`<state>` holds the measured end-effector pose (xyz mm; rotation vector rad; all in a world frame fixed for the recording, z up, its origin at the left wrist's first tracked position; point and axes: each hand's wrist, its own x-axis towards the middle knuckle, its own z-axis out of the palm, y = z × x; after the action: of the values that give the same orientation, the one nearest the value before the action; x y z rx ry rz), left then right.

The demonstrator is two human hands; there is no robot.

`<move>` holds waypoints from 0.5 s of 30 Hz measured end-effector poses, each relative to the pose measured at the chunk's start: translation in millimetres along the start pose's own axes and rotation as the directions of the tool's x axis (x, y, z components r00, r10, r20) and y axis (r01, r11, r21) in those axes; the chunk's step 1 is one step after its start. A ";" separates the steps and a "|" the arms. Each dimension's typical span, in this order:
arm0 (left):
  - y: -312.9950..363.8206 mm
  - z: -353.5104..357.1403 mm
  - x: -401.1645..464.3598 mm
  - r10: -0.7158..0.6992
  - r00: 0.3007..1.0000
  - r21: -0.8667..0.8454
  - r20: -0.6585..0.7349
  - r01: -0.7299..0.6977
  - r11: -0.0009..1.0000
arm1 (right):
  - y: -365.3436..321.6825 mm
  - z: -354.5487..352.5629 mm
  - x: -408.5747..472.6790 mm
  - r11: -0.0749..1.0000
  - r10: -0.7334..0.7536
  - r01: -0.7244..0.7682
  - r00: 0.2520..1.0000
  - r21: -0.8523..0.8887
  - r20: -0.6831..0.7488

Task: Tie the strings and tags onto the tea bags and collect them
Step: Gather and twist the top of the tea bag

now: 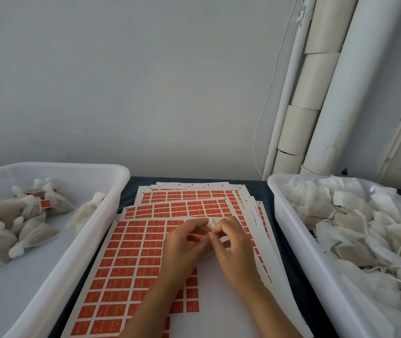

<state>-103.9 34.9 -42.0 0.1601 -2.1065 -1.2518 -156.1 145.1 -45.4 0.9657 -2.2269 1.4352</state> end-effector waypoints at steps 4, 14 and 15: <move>-0.8 0.0 -0.2 0.000 1.000 -0.017 -0.011 0.000 1.000 | -1.7 -0.8 0.1 0.999 -0.041 0.041 0.999 0.021 -0.031; -2.1 2.1 0.9 -0.014 1.000 -0.085 0.009 0.014 0.996 | -3.4 -1.3 -0.6 0.997 -0.071 0.071 0.995 -0.001 -0.074; -2.0 2.3 0.5 -0.019 1.000 -0.089 0.006 0.019 0.996 | -2.9 -0.9 -0.9 0.998 -0.067 0.066 0.995 -0.017 -0.068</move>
<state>-106.1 35.4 -44.1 0.1376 -2.0534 -1.3563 -153.5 145.5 -43.6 0.9624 -2.1335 1.4002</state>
